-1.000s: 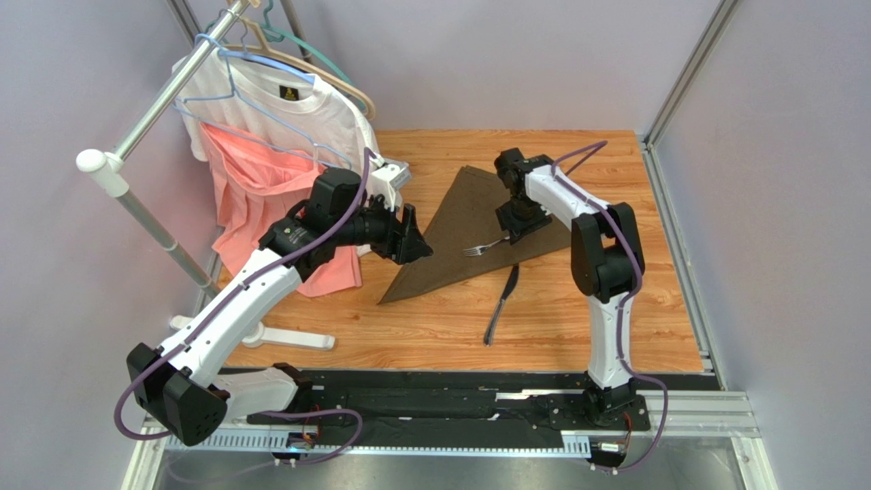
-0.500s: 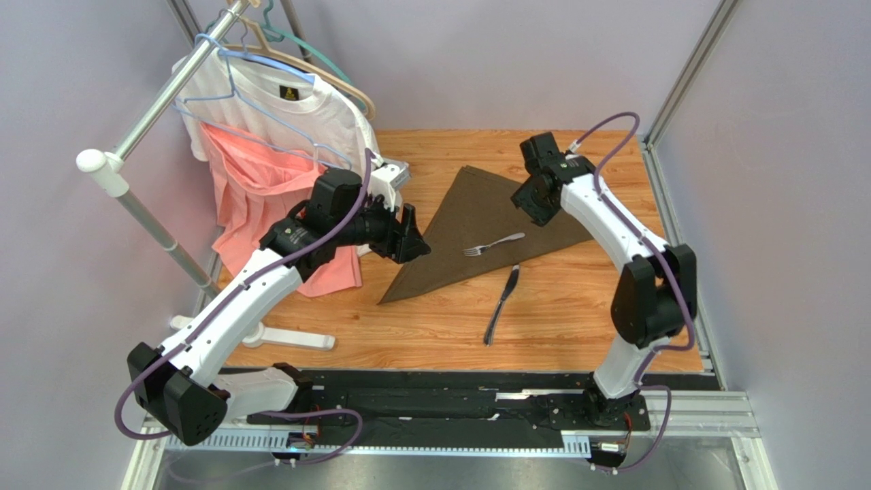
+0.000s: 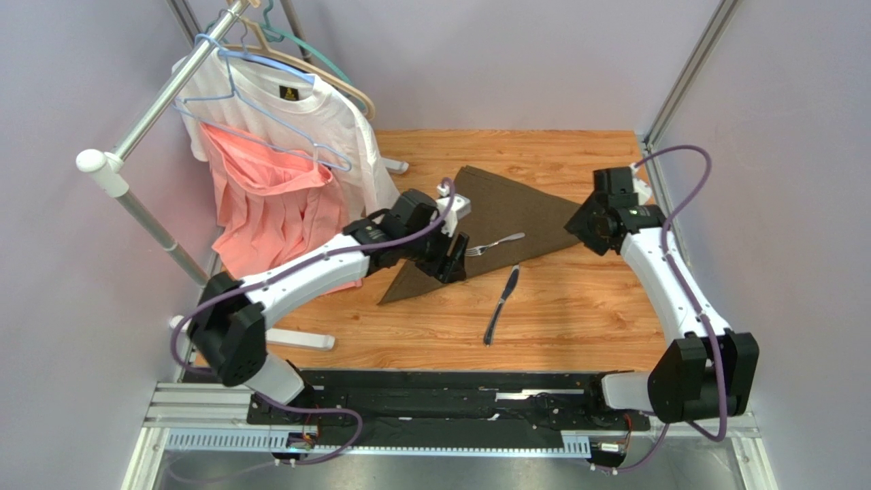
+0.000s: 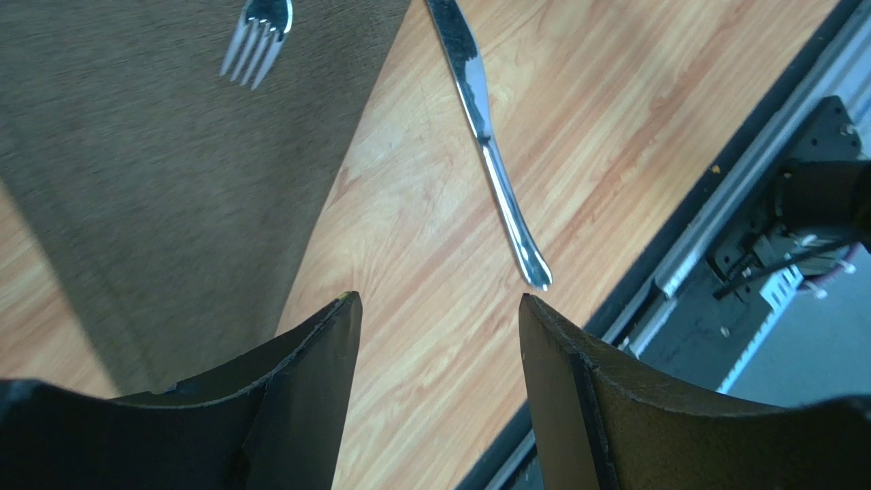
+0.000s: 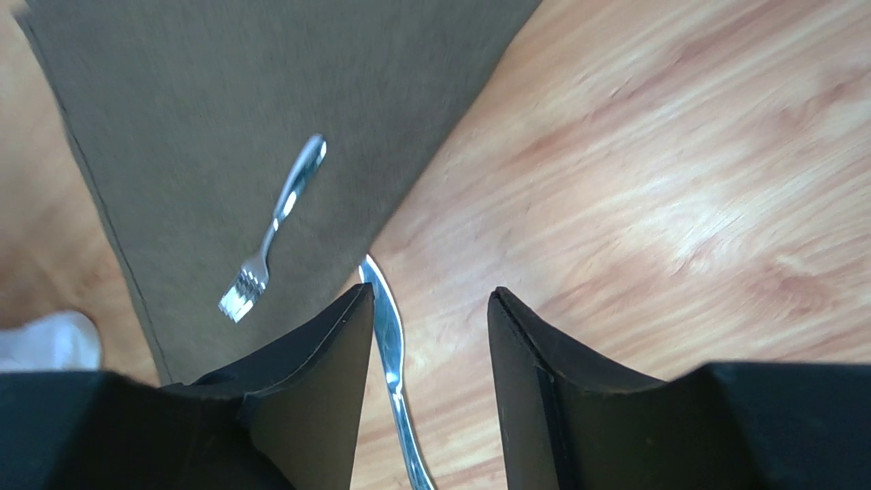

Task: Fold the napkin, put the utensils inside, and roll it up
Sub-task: Grab a utensil with the left arm

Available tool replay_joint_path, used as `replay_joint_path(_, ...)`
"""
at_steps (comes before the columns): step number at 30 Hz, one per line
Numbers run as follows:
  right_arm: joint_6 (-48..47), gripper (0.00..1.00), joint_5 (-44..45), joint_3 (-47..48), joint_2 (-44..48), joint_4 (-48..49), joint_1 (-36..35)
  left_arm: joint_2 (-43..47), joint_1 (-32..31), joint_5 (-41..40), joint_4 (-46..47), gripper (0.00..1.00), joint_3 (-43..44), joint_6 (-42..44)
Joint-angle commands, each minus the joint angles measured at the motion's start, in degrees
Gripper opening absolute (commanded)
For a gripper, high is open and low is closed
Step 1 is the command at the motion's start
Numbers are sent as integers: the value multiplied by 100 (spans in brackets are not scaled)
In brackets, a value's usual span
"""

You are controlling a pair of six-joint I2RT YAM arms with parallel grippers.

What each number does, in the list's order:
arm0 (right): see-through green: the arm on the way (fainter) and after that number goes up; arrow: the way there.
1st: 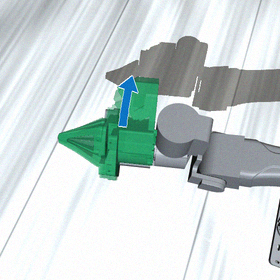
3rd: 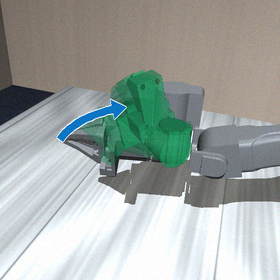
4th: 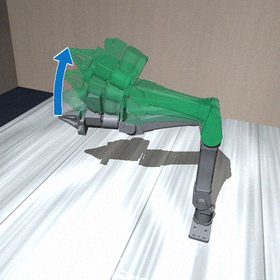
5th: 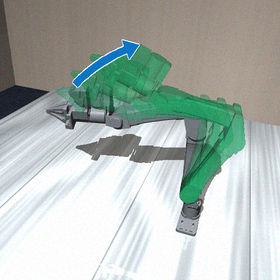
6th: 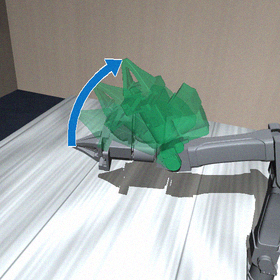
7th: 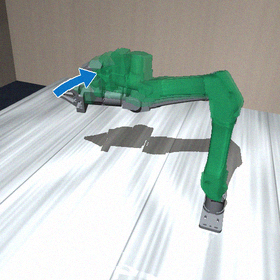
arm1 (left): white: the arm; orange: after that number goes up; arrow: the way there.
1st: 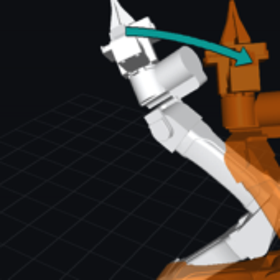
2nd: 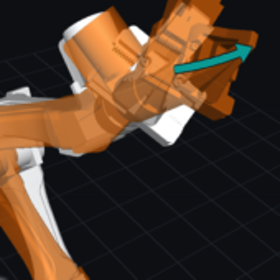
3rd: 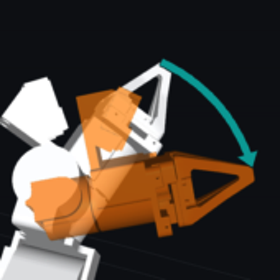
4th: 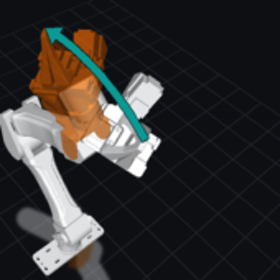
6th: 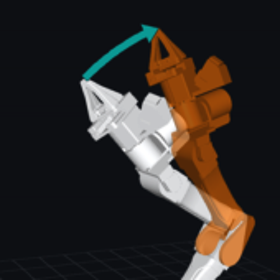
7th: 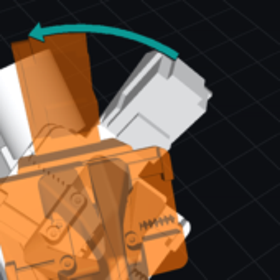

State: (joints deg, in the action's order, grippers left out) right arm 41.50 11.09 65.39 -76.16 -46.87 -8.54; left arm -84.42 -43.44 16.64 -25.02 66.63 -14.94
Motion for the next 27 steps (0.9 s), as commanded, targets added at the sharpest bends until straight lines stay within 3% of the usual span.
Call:
replay_joint_path(1, -475, 49, -740, -96, 347, 697, 475, -855, -374, -188, 971, 67, 403, -474)
replay_joint_path(11, -616, 49, -1689, -579, 514, 1215, 669, -2691, -534, 462, 2457, 67, 825, -1125)
replay_joint_path(27, -353, 49, -1892, -1932, 1481, 1321, 669, -3590, -938, 858, 2660, 67, 1388, -1125)
